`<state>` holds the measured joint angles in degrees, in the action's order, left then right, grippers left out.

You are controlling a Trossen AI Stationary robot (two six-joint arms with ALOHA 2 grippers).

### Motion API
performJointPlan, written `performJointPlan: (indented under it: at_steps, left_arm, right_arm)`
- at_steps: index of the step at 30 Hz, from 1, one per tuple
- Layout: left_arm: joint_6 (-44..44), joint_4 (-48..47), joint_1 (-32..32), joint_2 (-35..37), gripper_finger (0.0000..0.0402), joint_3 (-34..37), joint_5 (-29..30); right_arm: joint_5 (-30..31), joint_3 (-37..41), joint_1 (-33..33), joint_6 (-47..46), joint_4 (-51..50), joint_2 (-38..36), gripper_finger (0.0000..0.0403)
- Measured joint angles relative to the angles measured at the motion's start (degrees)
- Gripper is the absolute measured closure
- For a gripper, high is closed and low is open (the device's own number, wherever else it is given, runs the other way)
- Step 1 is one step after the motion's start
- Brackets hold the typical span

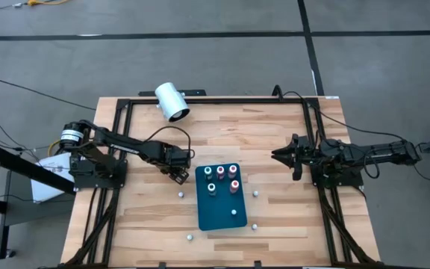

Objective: Pick & Place food coloring
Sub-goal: Put the small purple food coloring bottle into the blue container

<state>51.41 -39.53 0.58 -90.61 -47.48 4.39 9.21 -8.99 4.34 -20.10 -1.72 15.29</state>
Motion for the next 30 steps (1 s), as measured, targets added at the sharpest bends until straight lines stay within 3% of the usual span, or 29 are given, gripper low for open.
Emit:
performJointPlan:
  at_steps: [14, 19, 30]
  left_arm:
    - [-0.1, 0.0, 0.0, 0.0, 0.0334, 0.0, 0.1]
    - [-0.4, -0.9, 0.0, 0.0, 0.0338, -0.7, -0.3]
    - [-3.9, -16.0, -1.9, 0.0, 0.0338, -14.2, 0.5]
  right_arm:
    - [0.0, 0.0, 0.0, -0.1, 0.0, 0.0, 0.0327]
    - [0.0, 0.0, 0.0, -0.1, 0.0, 0.0, 0.0327]
    - [0.0, 0.0, 0.0, -0.1, 0.0, 0.0, 0.0327]
